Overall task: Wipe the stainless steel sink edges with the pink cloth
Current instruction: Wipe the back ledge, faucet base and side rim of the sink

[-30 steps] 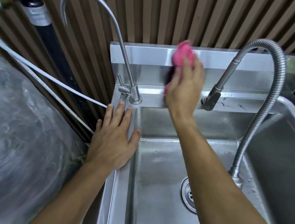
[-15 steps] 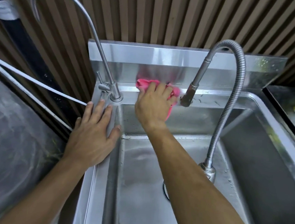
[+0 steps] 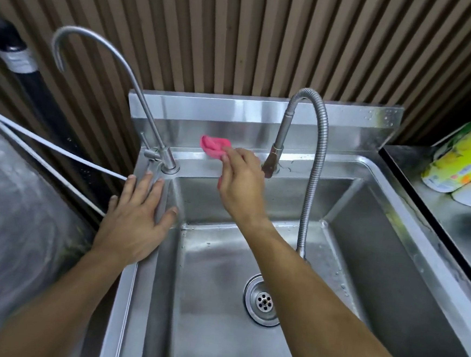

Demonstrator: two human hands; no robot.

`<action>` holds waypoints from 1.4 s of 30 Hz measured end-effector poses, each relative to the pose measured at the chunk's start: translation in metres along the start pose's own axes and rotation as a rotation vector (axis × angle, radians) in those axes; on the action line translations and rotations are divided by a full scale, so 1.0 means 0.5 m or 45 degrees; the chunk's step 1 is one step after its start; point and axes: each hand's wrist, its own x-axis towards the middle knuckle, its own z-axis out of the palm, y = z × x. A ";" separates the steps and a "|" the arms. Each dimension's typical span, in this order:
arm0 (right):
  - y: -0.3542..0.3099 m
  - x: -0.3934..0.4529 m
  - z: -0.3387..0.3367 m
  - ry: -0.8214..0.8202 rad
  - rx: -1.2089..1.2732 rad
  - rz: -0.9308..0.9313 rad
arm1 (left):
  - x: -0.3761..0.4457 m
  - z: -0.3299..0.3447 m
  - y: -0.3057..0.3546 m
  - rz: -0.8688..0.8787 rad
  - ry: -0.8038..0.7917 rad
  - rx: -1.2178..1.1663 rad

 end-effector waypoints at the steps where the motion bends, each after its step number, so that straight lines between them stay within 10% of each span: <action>1: -0.015 -0.007 -0.019 0.038 0.199 0.061 | 0.000 0.000 -0.002 -0.003 -0.005 0.000; 11: 0.032 -0.097 -0.456 0.419 0.415 0.115 | -0.005 0.000 0.008 0.194 0.110 0.248; 15: 0.145 0.050 -0.388 0.582 0.331 0.231 | 0.079 -0.026 0.100 0.430 0.256 0.158; 26: 0.284 0.251 -0.171 -0.024 -0.751 -0.689 | 0.356 -0.015 0.271 0.488 0.676 0.368; 32: 0.316 0.254 -0.175 0.351 -0.549 0.069 | 0.367 0.013 0.277 0.452 0.798 0.352; 38: 0.315 0.255 -0.161 -0.002 -0.703 -0.787 | 0.371 0.017 0.274 0.474 0.857 0.331; 42: 0.432 0.274 -0.271 0.383 -0.617 -0.006 | 0.367 0.016 0.281 0.460 0.864 0.305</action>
